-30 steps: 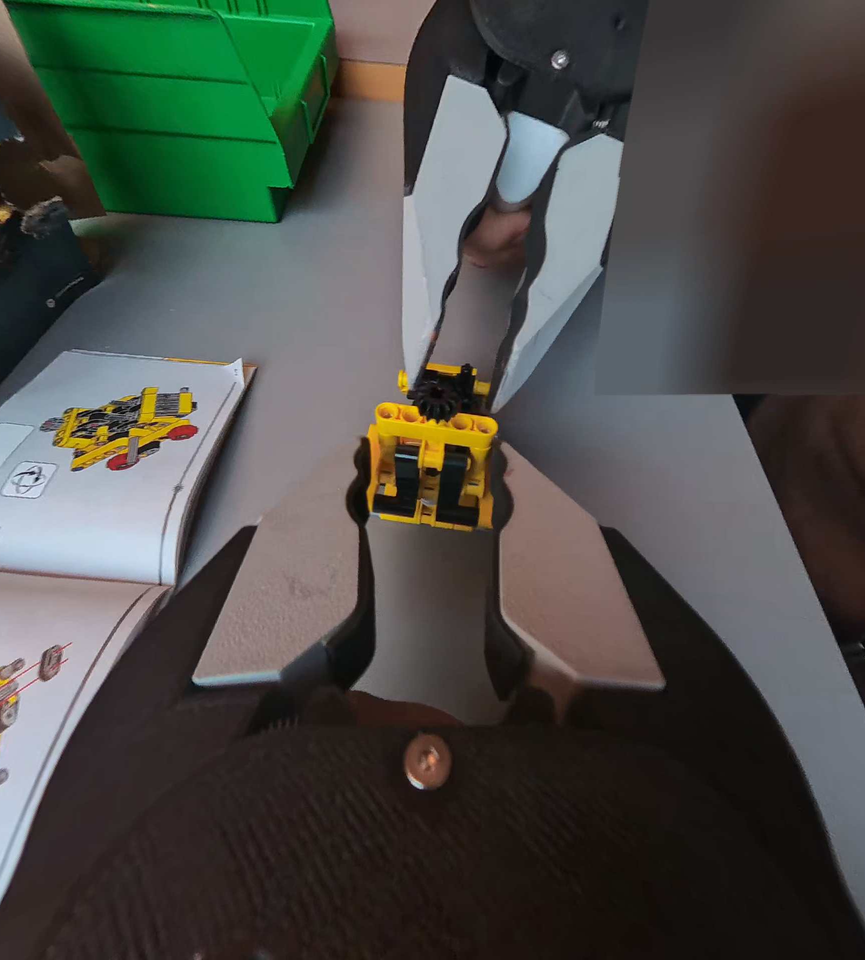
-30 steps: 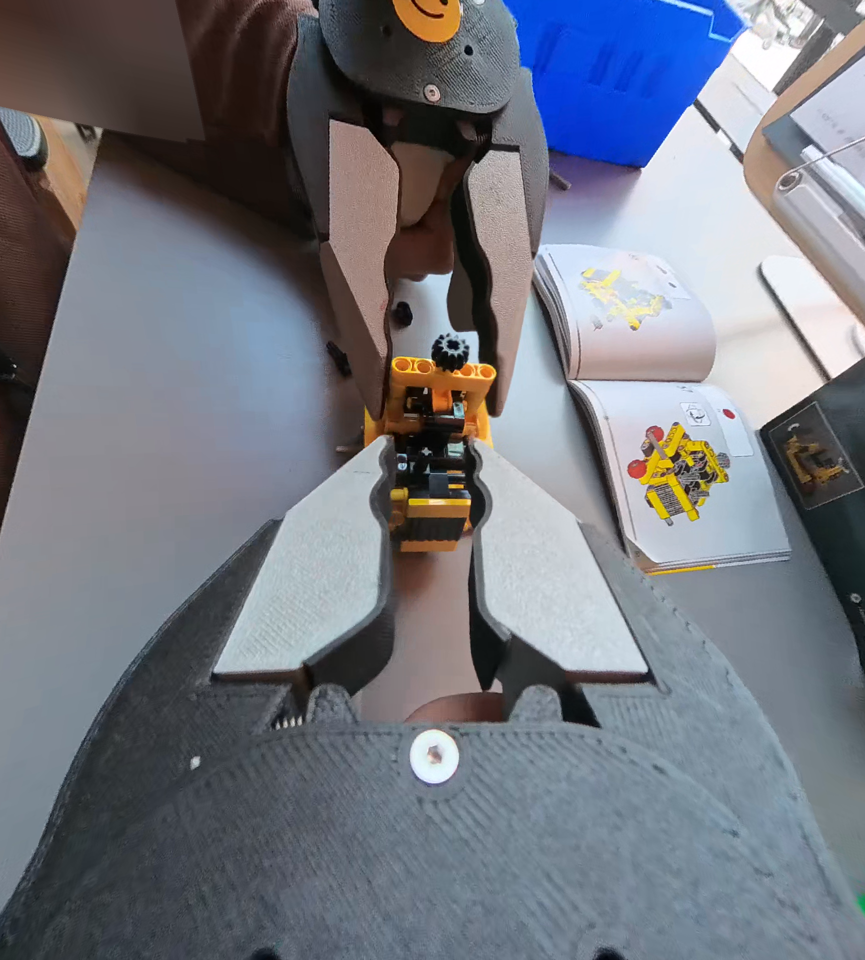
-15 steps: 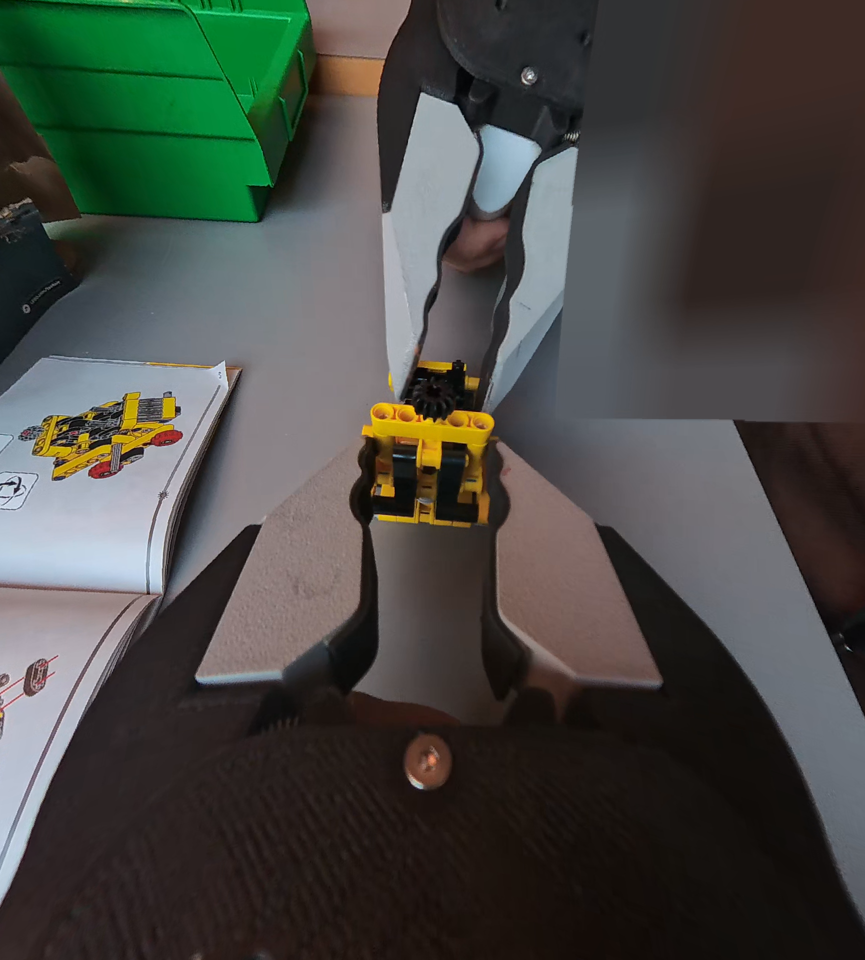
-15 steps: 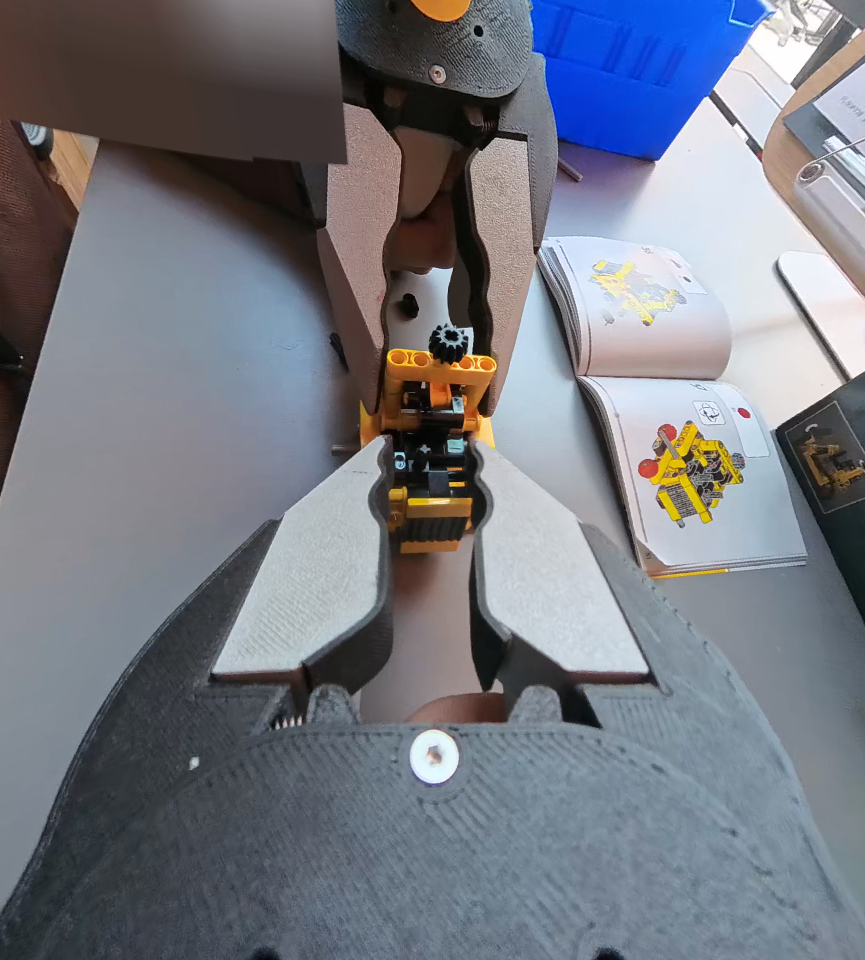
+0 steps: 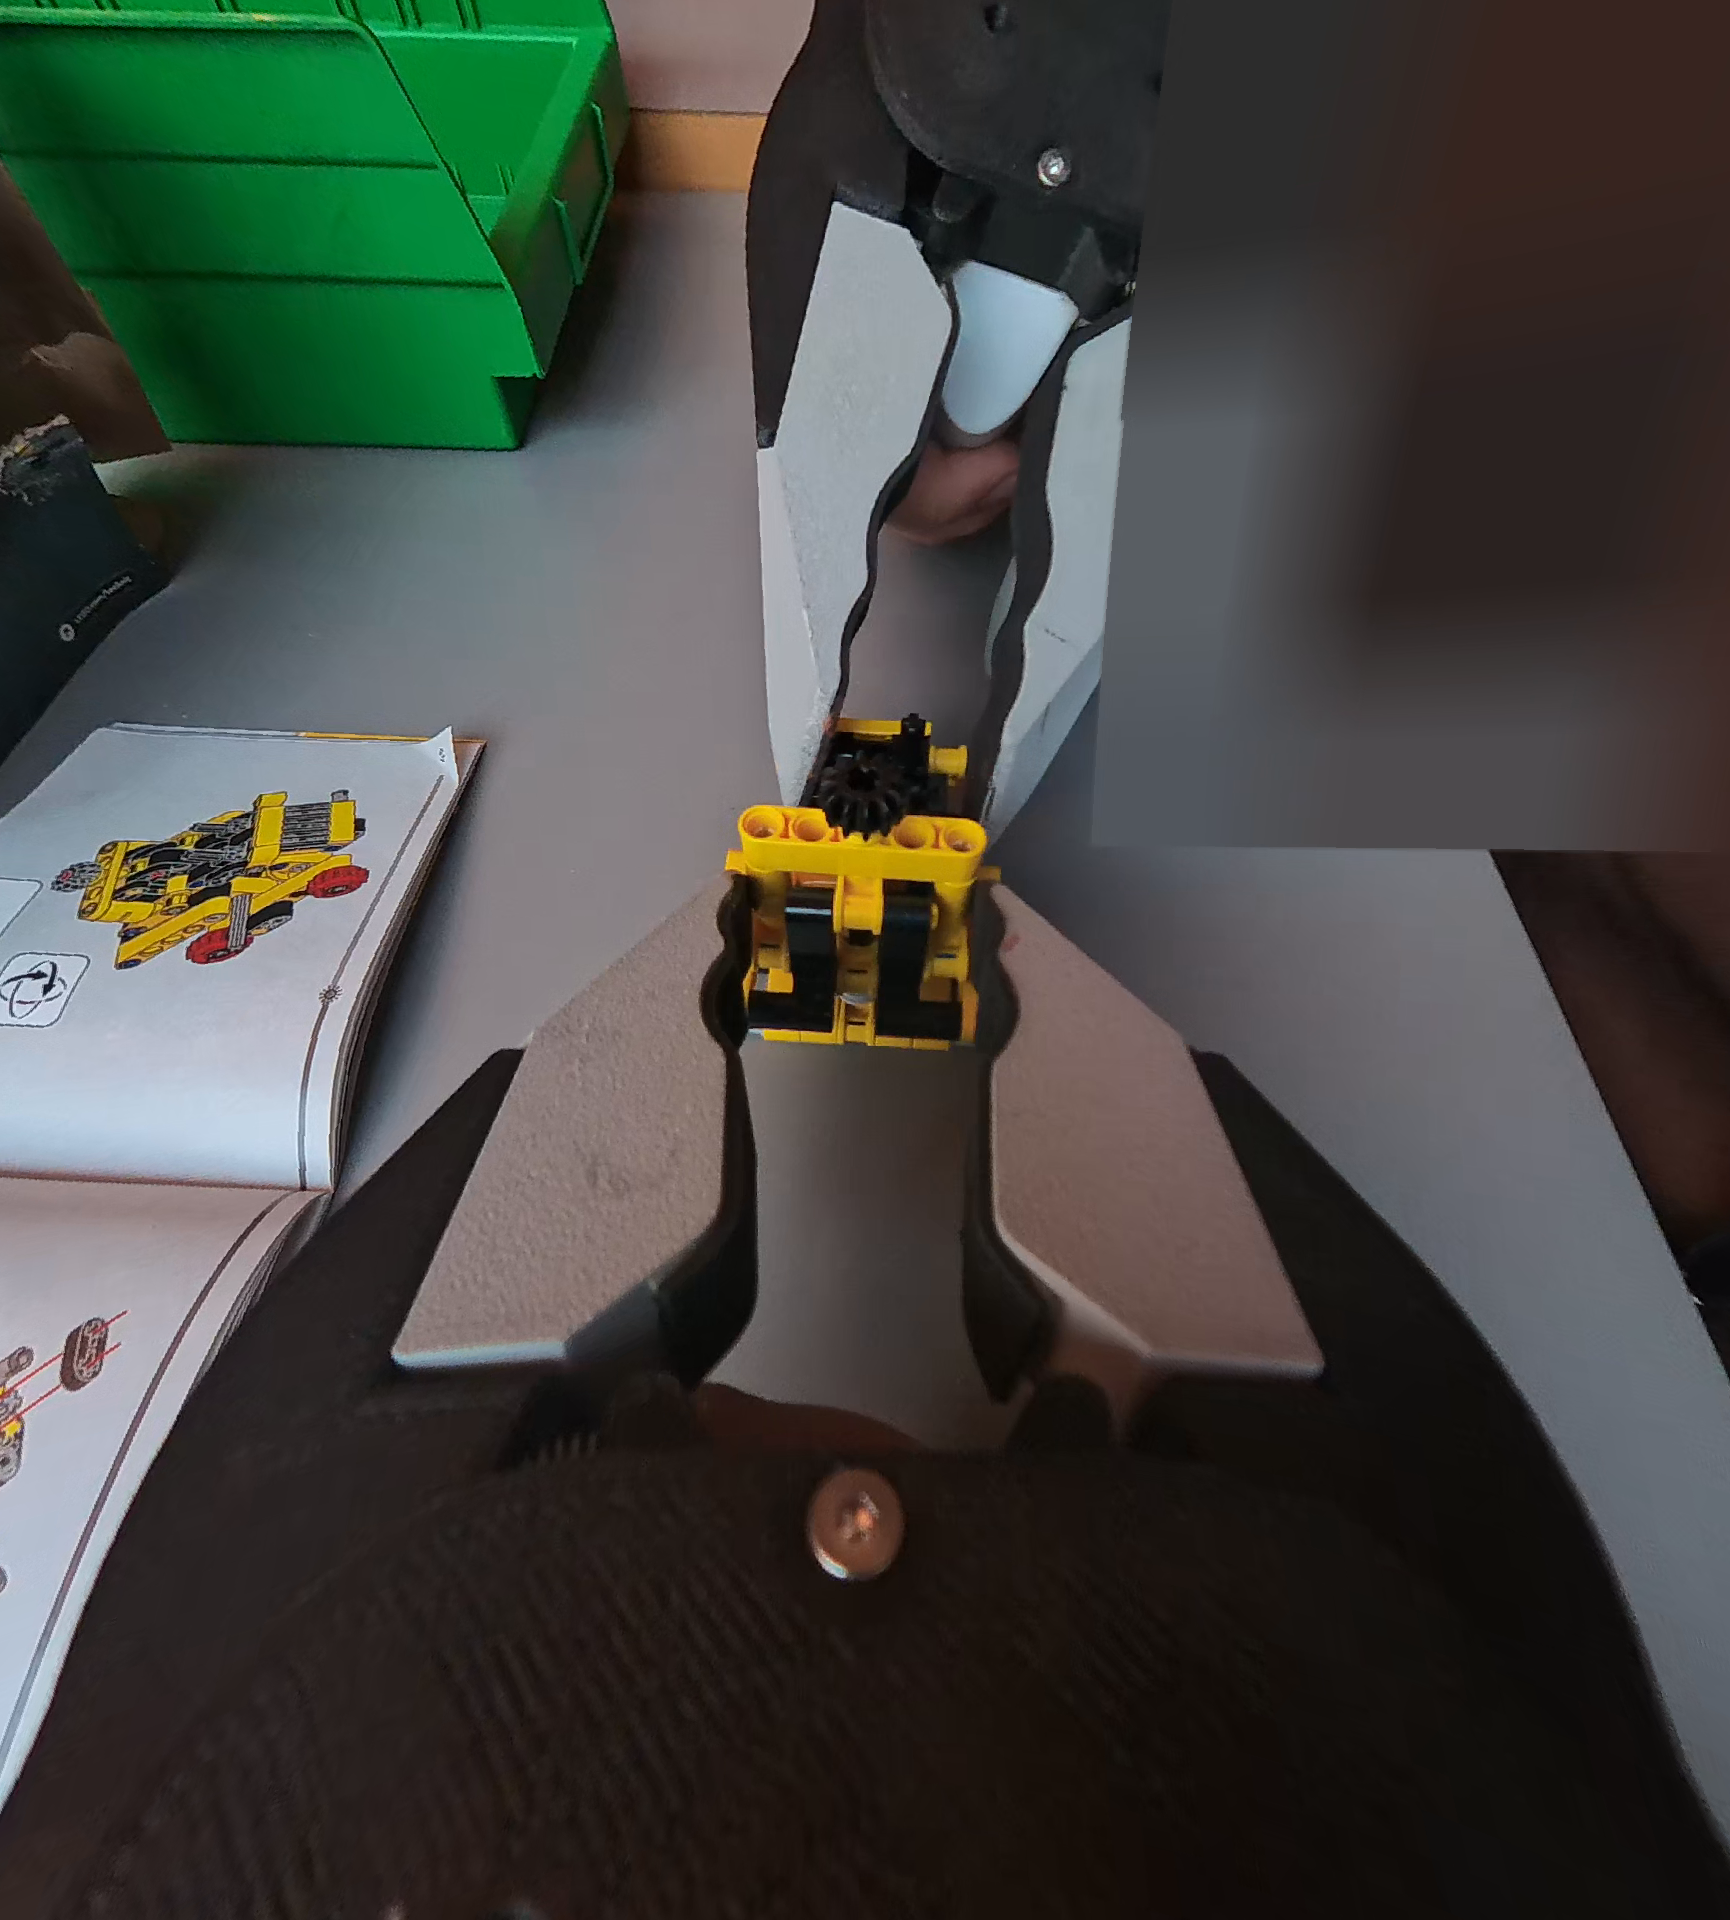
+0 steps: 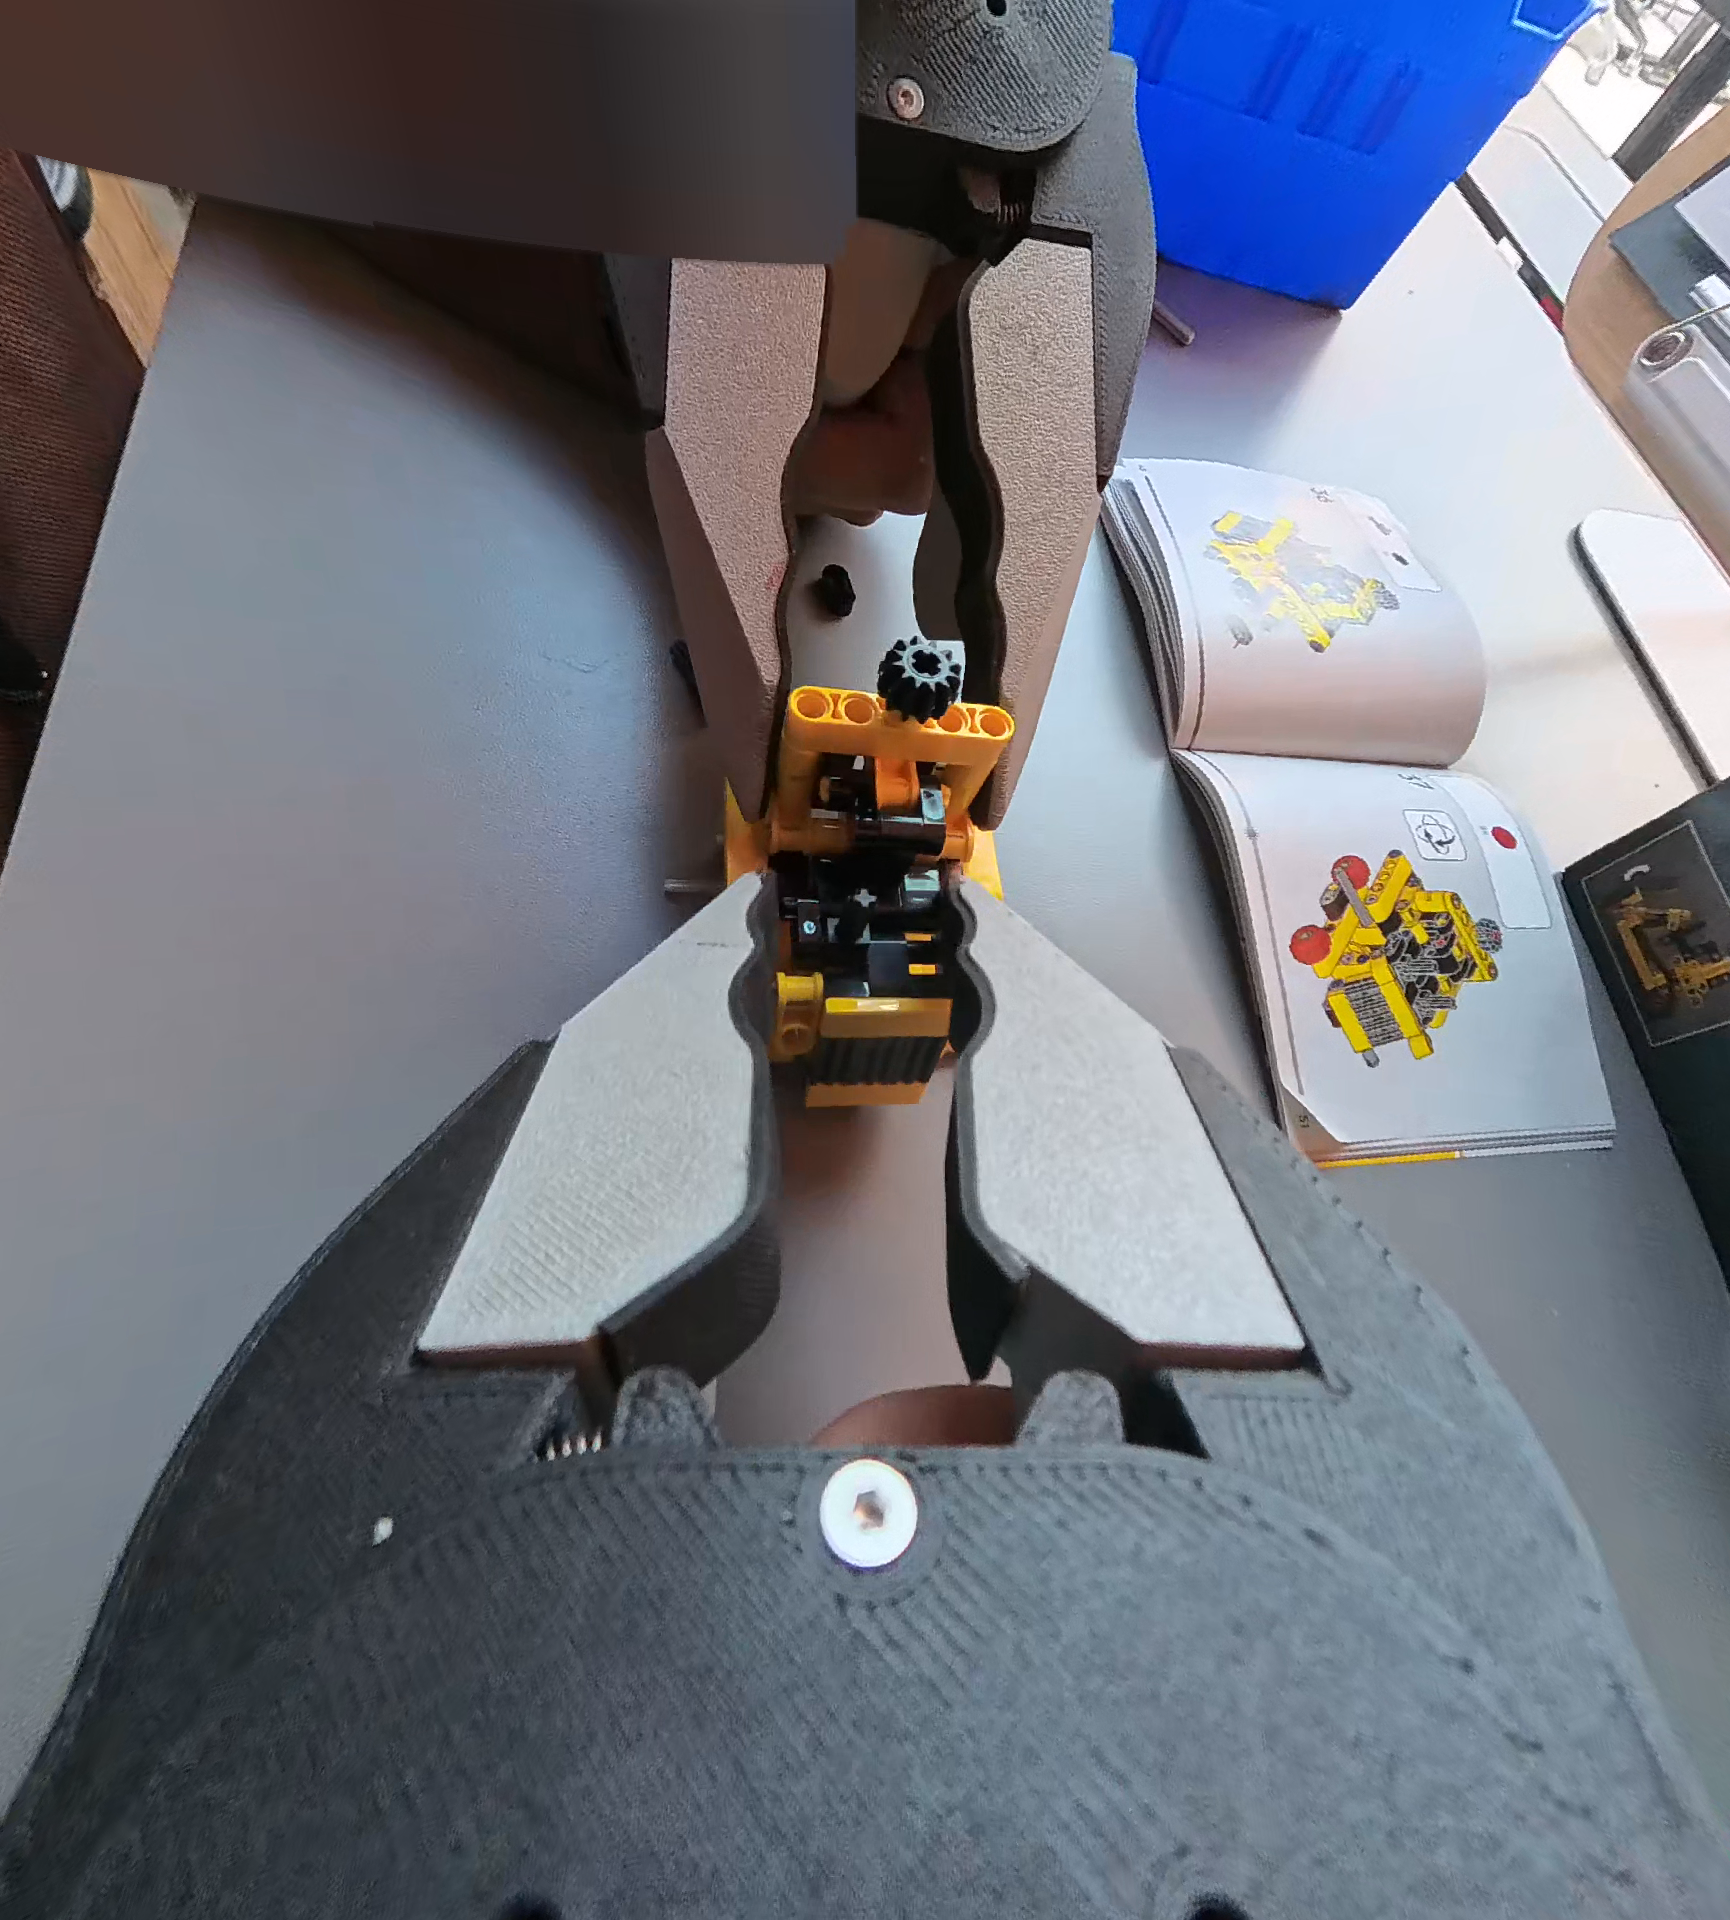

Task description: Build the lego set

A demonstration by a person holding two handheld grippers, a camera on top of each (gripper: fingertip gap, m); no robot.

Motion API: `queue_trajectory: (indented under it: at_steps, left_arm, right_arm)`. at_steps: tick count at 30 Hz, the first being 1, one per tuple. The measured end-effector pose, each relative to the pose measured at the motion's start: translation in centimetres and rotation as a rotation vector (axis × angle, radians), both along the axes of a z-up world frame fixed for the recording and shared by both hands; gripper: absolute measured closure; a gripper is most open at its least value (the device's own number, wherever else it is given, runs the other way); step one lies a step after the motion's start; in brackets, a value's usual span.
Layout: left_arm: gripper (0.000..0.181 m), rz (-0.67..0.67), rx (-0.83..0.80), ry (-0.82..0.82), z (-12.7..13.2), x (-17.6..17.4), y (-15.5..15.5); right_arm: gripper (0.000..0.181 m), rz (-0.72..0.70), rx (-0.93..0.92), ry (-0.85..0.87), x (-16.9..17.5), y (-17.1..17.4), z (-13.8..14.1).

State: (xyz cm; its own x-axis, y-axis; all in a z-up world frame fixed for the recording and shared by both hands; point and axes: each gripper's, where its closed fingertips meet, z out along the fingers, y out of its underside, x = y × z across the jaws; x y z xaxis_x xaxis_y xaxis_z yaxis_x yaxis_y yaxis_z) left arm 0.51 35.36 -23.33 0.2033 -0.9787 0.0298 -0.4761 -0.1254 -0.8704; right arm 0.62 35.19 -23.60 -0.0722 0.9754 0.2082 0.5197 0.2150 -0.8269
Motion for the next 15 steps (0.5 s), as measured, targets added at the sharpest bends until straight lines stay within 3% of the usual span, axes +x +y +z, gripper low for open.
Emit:
queue_trajectory:
  at_steps: [15]
  left_arm:
    - [0.142,-0.004,0.009,0.003,-0.03,0.02,-0.1]
  right_arm:
    - [0.154,0.022,-0.03,0.036,0.05,-0.11,0.11]
